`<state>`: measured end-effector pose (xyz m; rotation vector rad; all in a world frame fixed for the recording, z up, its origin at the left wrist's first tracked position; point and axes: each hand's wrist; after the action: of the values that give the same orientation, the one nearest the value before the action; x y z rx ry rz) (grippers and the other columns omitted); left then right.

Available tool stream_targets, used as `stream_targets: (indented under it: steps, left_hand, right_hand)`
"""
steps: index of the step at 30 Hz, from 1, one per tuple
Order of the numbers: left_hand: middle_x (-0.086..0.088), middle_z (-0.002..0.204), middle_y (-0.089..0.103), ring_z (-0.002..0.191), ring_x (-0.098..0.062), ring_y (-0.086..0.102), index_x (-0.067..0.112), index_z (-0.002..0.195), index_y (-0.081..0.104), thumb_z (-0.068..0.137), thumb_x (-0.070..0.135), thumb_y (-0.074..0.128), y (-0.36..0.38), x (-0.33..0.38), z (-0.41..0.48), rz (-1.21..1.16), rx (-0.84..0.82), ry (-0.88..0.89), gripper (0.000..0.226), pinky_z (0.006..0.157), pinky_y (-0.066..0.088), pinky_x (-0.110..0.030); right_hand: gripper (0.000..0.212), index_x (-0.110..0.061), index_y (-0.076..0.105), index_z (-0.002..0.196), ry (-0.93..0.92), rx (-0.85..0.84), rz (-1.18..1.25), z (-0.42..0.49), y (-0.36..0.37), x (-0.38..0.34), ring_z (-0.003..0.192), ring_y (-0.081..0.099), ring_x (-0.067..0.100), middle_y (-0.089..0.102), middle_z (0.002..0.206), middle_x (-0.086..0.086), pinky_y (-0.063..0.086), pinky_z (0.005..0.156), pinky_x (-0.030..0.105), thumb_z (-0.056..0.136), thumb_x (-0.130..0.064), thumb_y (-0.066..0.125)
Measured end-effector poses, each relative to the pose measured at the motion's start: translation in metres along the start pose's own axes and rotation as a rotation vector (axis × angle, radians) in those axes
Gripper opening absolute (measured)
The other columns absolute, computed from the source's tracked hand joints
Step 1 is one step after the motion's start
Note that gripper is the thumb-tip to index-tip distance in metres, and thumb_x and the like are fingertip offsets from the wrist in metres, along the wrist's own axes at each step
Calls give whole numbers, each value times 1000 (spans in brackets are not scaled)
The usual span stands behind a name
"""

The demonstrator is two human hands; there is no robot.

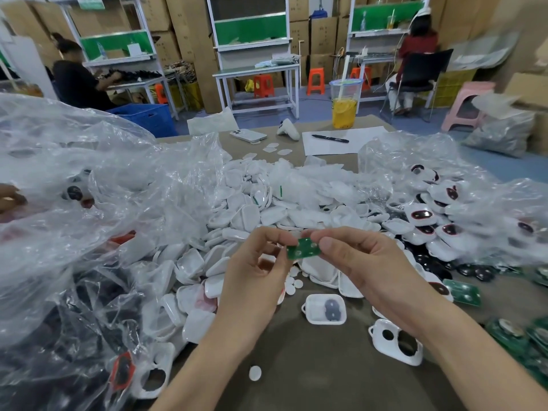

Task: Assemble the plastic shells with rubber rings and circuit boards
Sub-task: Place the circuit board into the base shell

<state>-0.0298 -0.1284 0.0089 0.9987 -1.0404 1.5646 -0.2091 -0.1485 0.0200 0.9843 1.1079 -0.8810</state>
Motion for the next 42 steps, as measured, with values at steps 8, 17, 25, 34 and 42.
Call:
stream_targets:
  steps: [8,17,25,34,42]
  left_hand:
    - [13,83,68,66,-7,61,38,92,68,88,30,72,-1,3,-1,53,-2,10,9,54,44,-16]
    - [14,101,70,82,-11,67,48,109,62,81,37,72,1,7,-4,74,-100,67,32,66,51,-22]
    - [12,115,70,99,-17,72,55,123,60,74,41,80,0,9,-2,-126,-158,37,55,82,54,-17]
    - [13,111,73,91,-13,70,44,103,66,72,47,77,8,13,-12,-97,-119,105,33,77,54,-28]
    - [28,108,65,98,0,59,53,100,67,73,46,77,-4,9,-6,283,-50,226,29,81,44,-12]
  right_hand:
    - [31,-32,76,106,-22,5,-14,-4,2,-5,105,71,15,76,110,1,50,85,12,77,-20,76]
    - [31,-33,75,107,-8,42,43,1,0,-1,109,70,16,75,111,1,50,88,15,77,-25,79]
    - [38,-31,75,110,47,-7,231,1,9,-1,103,71,15,76,104,0,53,85,18,76,-15,78]
    - [48,-16,70,123,117,-115,562,-2,10,-4,104,71,21,72,116,13,56,85,24,77,-3,74]
    - [39,-14,78,100,165,63,309,-4,11,-7,82,71,20,73,107,18,57,70,21,73,-42,72]
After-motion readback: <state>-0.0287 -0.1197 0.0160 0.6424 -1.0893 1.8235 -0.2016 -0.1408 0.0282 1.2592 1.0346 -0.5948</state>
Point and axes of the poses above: each hand's wrist, its own z-axis towards the middle knuckle, its own y-axis out of the palm, x = y × z
